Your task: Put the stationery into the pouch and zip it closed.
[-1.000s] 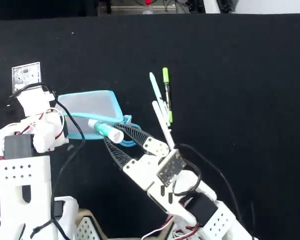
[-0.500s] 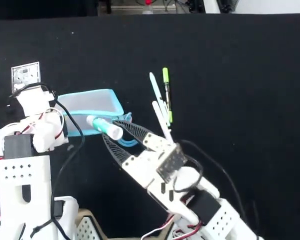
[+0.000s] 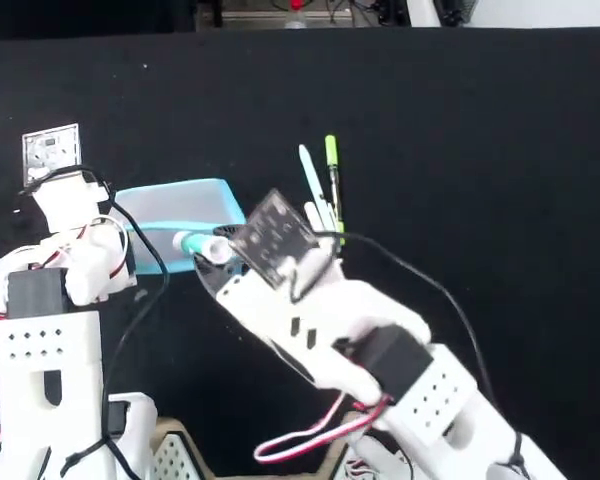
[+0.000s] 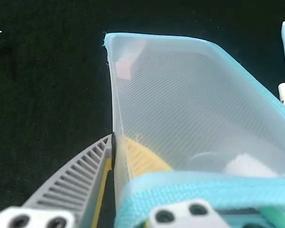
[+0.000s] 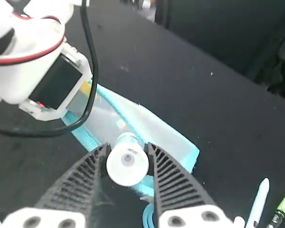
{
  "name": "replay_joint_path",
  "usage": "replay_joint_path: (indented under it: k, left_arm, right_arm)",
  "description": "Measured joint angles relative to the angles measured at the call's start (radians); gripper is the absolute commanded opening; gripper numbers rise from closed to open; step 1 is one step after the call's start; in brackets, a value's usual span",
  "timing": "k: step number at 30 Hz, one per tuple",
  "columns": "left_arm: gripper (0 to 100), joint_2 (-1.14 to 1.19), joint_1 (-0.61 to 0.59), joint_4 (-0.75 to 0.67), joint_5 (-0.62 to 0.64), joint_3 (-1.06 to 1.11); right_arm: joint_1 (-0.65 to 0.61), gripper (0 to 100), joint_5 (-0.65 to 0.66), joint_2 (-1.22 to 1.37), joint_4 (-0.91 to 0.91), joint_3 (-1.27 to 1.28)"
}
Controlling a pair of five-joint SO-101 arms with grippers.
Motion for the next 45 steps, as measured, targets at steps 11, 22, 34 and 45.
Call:
replay_joint_path:
  k: [11,22,34,45]
  left_arm:
    - [3,0.0,0.0,0.0,0.0,0.0]
    - [3,0.0,0.0,0.0,0.0,0.0]
    - [3,0.0,0.0,0.0,0.0,0.0]
    - [3,0.0,0.0,0.0,0.0,0.0]
  right_arm:
    - [-0.002,18.2,0.0,0.118,0.157,-0.127]
    - [0.086,17.4,-0.002,0.118,0.158,-0.232]
    - [0.603,17.6,-0.002,0.281,0.374,-0.238]
    - [0.6,17.4,-0.002,0.775,0.265,-0.199]
